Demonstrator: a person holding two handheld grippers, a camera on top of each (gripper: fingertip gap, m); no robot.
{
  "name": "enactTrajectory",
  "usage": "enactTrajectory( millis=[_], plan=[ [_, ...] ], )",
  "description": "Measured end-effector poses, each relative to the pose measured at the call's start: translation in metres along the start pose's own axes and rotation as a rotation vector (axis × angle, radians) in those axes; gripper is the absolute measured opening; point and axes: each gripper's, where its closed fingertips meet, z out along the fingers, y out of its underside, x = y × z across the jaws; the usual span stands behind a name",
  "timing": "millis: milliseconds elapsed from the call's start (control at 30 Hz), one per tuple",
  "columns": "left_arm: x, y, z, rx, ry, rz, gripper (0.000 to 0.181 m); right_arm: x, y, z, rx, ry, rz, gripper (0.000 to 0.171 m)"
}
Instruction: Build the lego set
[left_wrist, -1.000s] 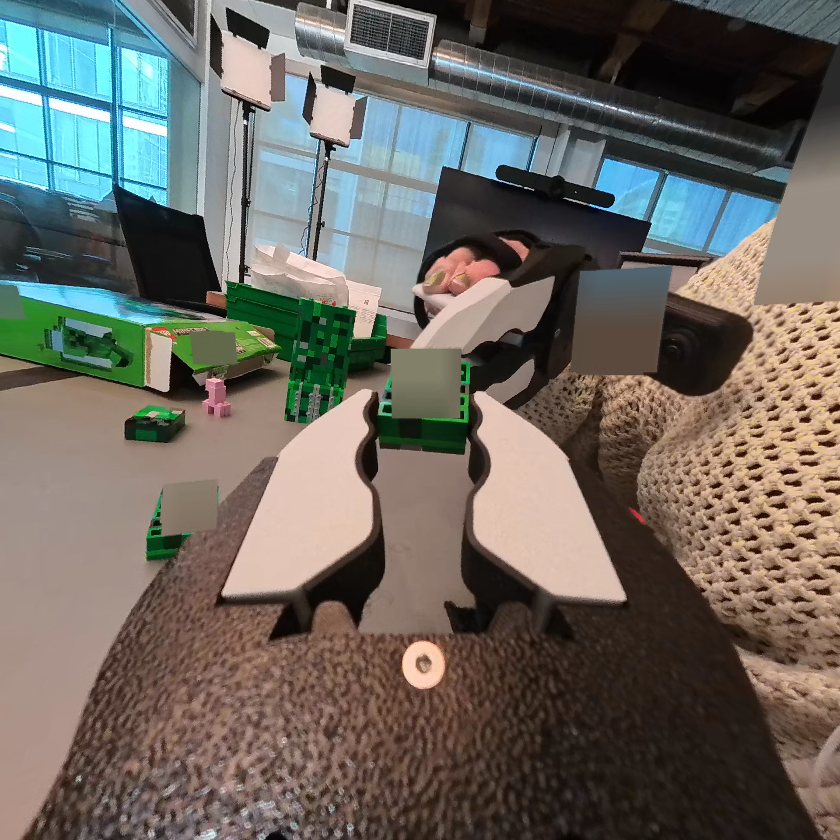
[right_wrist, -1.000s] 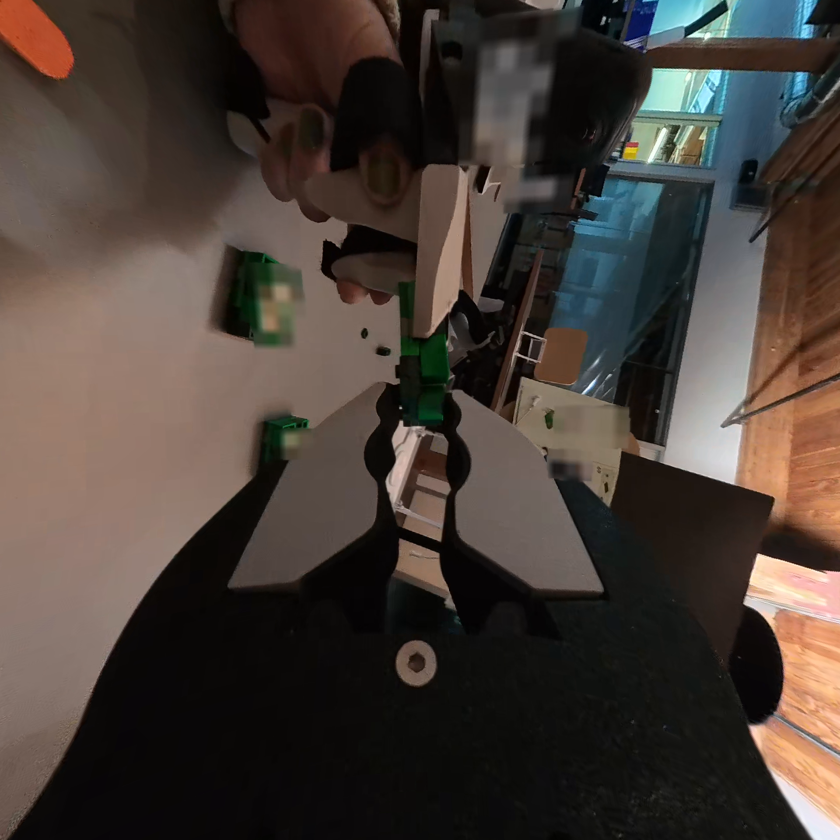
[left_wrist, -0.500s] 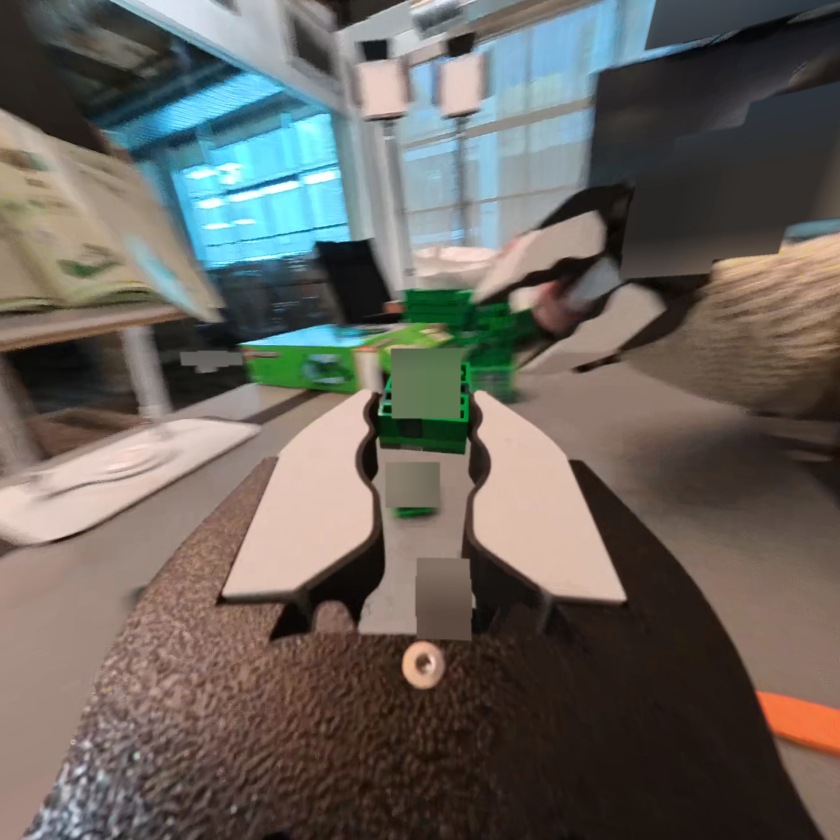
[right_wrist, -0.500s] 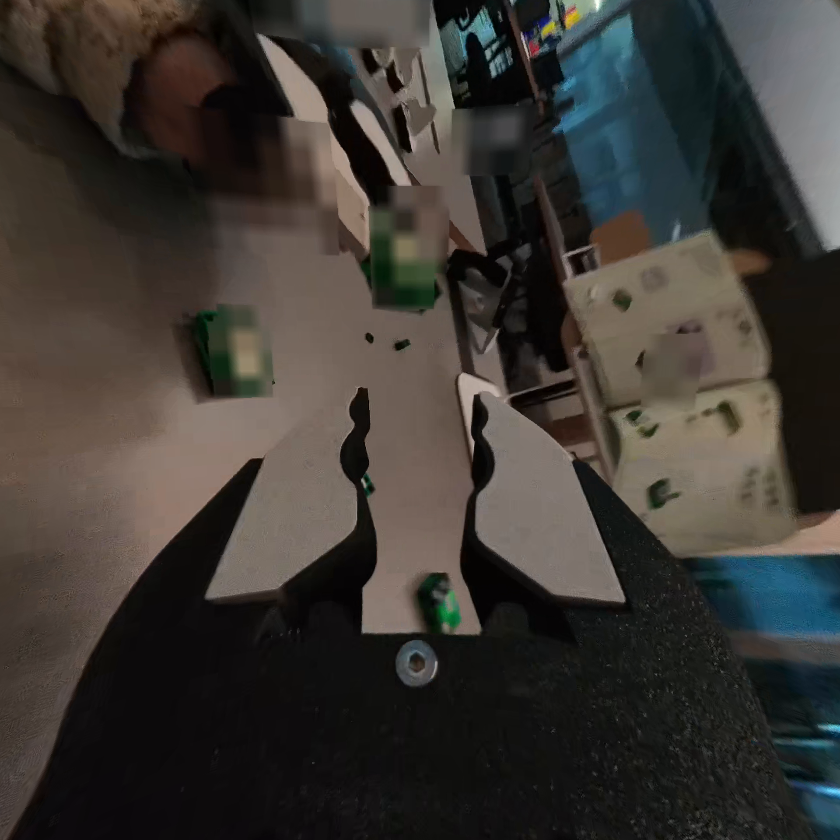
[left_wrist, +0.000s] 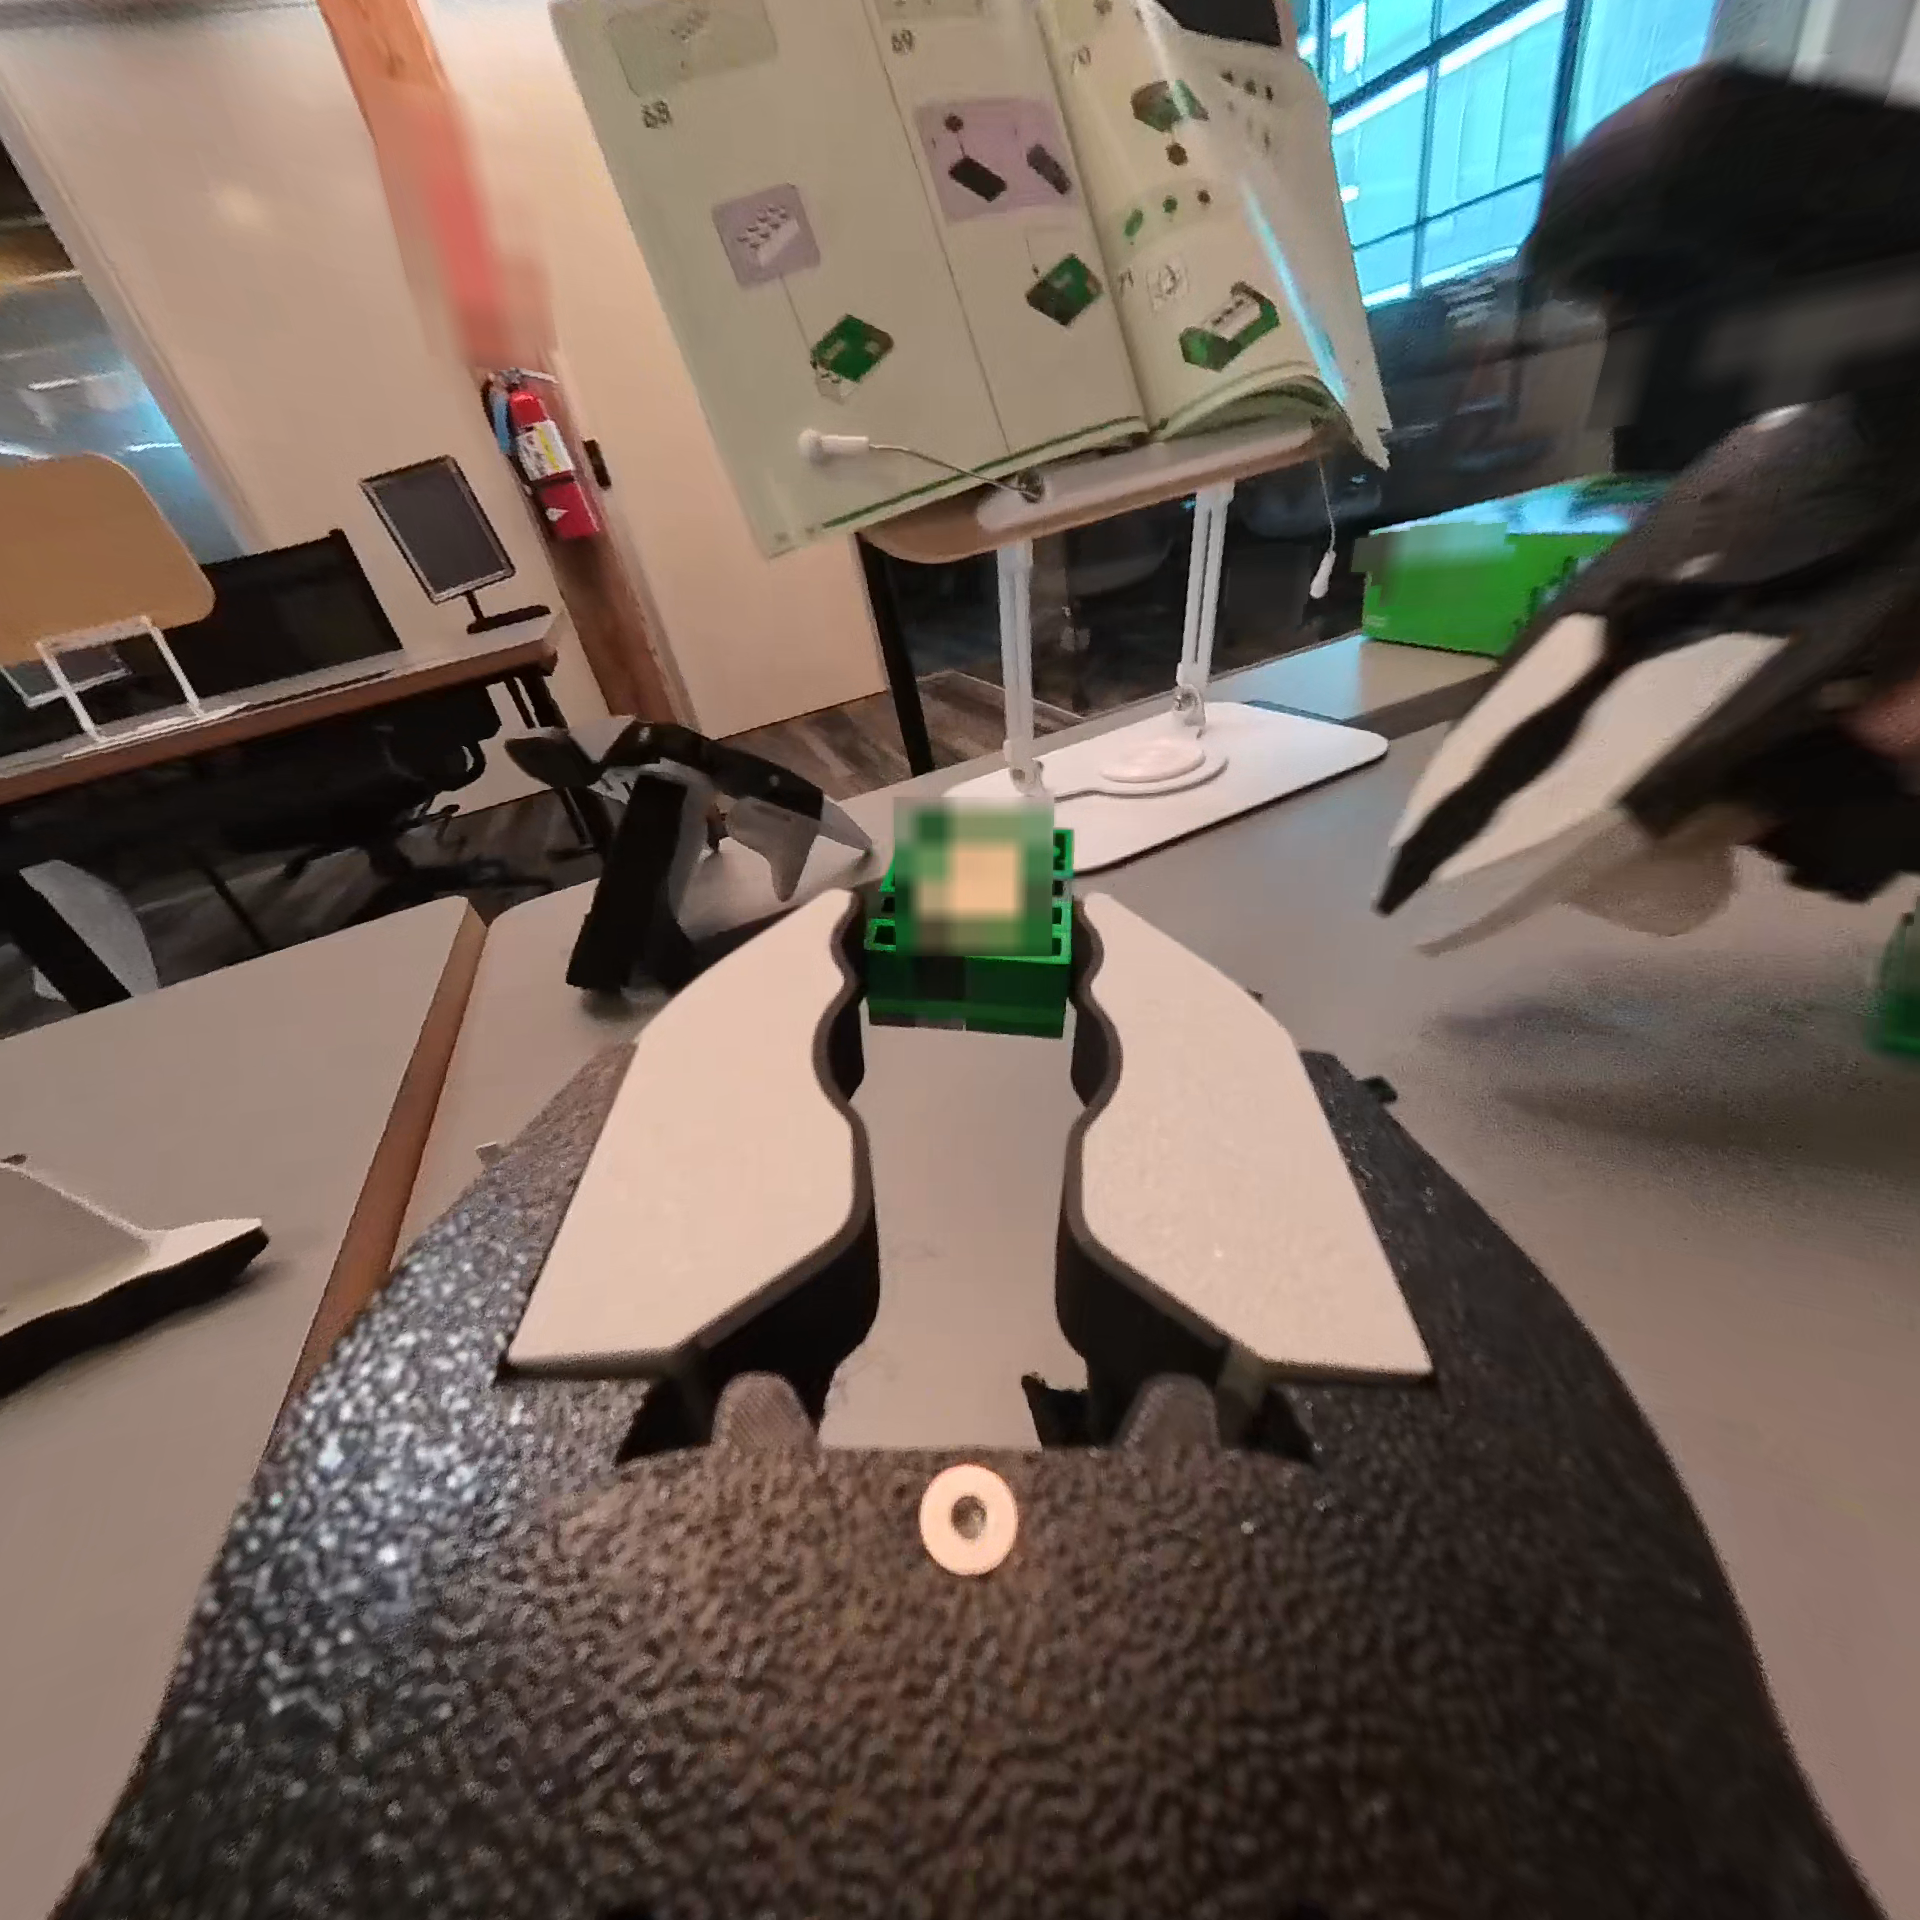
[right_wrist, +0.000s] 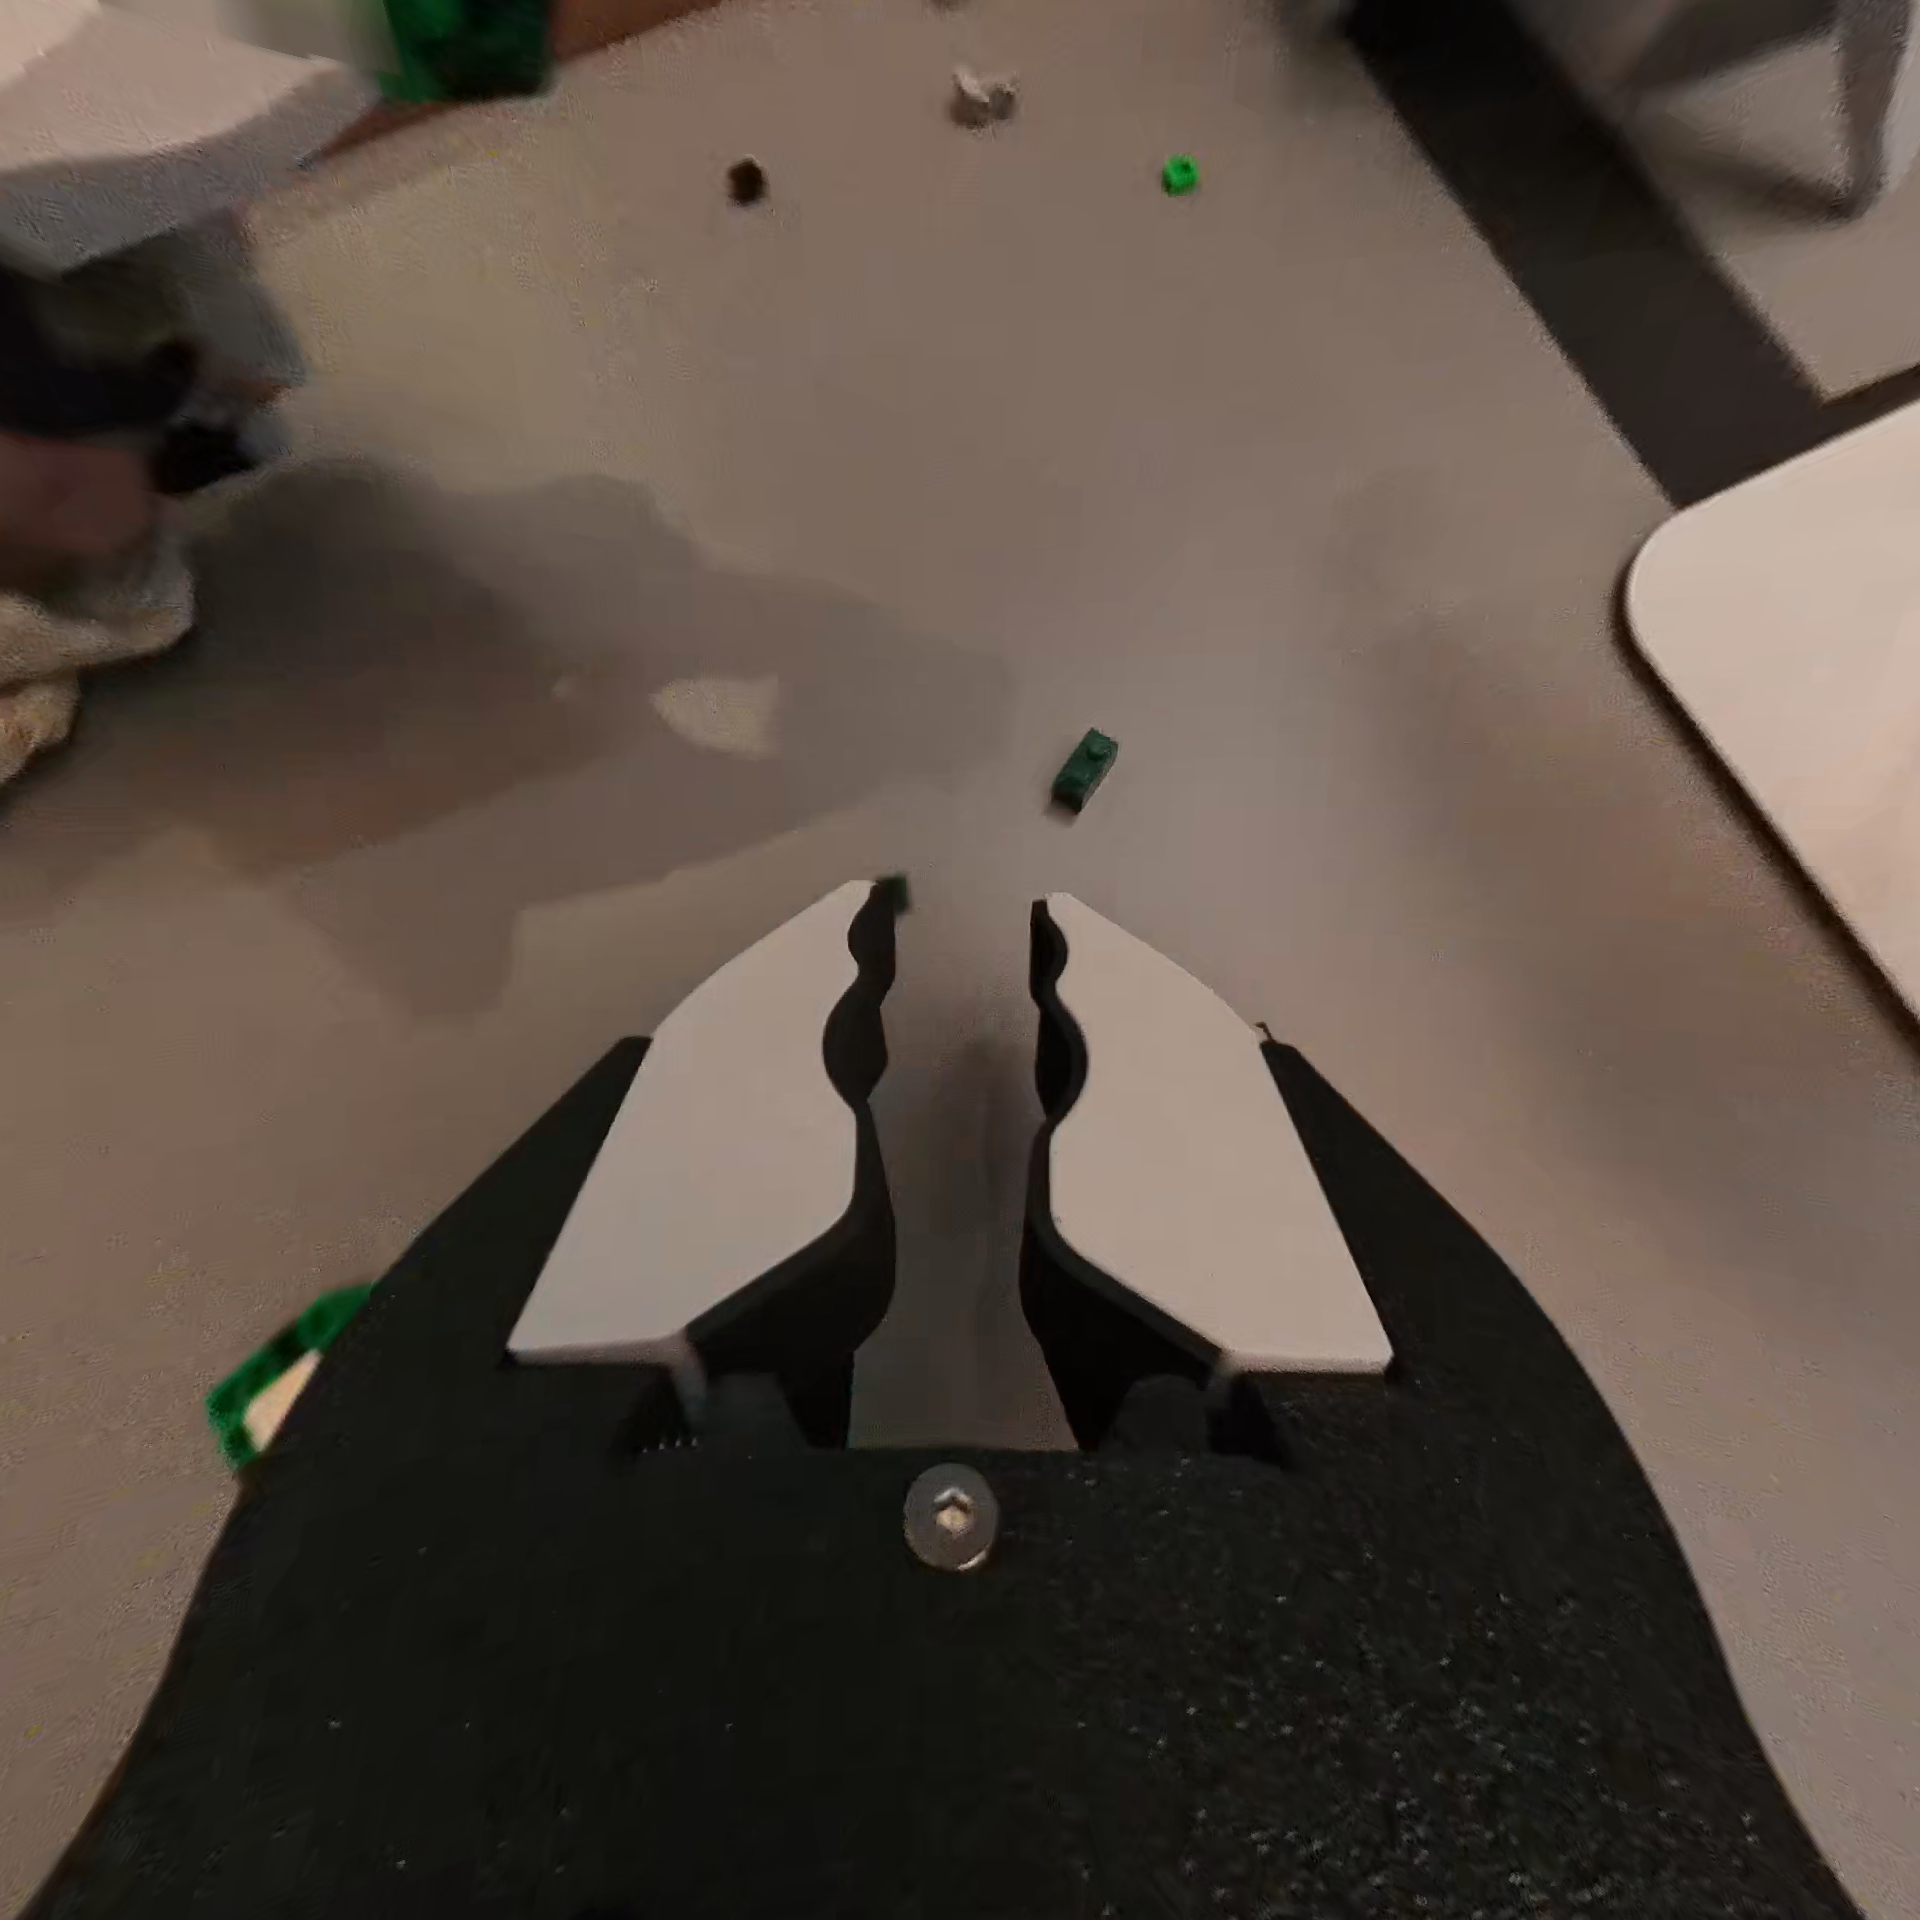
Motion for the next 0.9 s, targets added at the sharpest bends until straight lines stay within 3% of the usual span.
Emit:
enactTrajectory(
  millis=[200,500,633,900],
  plan=[
    [0.012,0.007,0.004,-0.031,0.039,0.029,0.036,0.023,0.003,0.045,-0.096,0.105,0.046,0.024],
    [0.025,0.012,0.007,-0.060,0.079,0.040,0.036,0.032,0.001,0.055,-0.109,0.166,0.018,0.007],
    [0.034,0.014,0.006,-0.092,0.134,0.034,0.036,0.019,-0.007,0.046,-0.040,0.143,-0.141,0.008],
    [0.081,0.013,0.001,-0.114,0.409,-0.012,0.036,-0.034,-0.013,-0.009,0.098,0.145,-0.613,0.007]
  ],
)
